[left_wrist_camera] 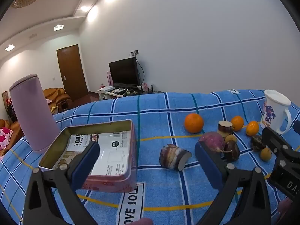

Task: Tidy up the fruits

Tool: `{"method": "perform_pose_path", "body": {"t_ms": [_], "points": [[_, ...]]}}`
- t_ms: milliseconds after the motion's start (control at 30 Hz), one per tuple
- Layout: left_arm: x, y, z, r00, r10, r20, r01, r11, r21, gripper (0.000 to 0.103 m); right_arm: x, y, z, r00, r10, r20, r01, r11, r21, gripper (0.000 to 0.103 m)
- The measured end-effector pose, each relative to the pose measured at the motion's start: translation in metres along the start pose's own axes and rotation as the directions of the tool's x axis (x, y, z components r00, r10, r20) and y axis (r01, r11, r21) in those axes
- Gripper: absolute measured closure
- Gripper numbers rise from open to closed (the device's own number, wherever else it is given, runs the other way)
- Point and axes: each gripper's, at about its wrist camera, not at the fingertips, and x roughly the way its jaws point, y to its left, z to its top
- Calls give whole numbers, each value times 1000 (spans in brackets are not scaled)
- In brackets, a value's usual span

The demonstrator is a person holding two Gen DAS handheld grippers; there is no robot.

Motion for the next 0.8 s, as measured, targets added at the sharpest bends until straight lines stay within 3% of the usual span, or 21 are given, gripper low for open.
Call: {"method": "perform_pose_path", "body": {"t_ms": [800], "points": [[2, -2, 0, 1000, -26, -10, 26, 999, -28, 0, 0, 0, 0, 1000, -2, 4, 2, 1000, -4, 1]]}}
